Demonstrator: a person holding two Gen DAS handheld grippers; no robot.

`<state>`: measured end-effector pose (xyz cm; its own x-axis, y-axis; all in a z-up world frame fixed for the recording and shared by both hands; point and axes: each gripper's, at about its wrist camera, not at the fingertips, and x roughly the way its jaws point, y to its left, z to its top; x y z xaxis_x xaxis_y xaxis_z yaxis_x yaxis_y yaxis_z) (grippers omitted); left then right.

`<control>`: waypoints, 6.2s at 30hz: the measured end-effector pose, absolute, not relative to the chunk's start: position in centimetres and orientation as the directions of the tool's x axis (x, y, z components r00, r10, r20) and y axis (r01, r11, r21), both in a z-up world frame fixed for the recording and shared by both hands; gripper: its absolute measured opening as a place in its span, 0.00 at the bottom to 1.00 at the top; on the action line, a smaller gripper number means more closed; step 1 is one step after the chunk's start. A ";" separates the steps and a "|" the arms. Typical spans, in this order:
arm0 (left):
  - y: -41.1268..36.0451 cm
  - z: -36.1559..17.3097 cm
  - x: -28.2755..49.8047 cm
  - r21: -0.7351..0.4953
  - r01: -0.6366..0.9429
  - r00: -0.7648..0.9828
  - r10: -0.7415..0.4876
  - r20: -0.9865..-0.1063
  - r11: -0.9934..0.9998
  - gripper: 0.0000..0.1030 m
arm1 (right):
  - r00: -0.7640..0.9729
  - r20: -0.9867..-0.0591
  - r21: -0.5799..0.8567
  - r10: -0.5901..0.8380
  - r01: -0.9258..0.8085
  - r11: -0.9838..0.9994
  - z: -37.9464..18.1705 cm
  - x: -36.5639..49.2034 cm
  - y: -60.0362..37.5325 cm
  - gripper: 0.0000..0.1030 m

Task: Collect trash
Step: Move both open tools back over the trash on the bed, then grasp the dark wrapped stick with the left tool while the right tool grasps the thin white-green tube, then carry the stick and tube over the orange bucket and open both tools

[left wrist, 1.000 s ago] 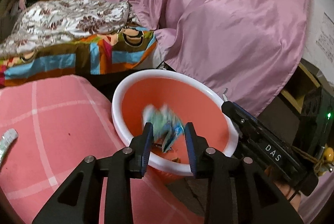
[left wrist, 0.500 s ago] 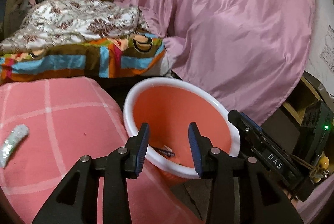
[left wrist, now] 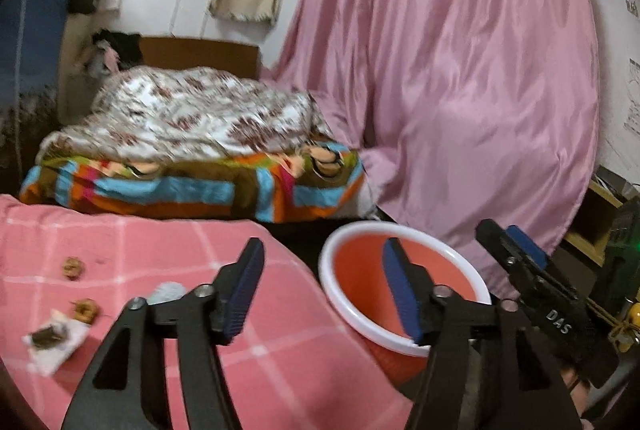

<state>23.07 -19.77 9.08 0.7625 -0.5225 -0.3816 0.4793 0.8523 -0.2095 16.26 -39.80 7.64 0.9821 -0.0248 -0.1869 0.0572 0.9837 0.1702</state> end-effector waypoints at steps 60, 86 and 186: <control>1.9 5.1 19.5 -0.105 0.119 0.873 -0.155 -0.462 0.987 0.95 | 0.927 -0.251 -0.050 0.280 -0.301 0.952 4.9 21.2 -18.8 1.00; -1.2 0.1 26.5 -0.157 0.332 0.622 -0.341 -0.705 0.930 0.22 | 0.721 -0.601 0.128 0.345 -0.340 0.932 0.4 27.7 -18.9 0.76; -31.6 5.5 25.1 -0.244 0.632 0.560 -0.652 -0.511 0.735 0.08 | 0.909 -0.409 0.125 -0.076 0.138 0.983 3.7 18.4 -45.0 0.13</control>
<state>25.09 -31.58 5.46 0.5605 -0.6516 -0.5112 0.6324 0.7353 -0.2439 18.36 -44.95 3.71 0.9092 -0.0761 -0.4093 0.1383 0.9825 0.1246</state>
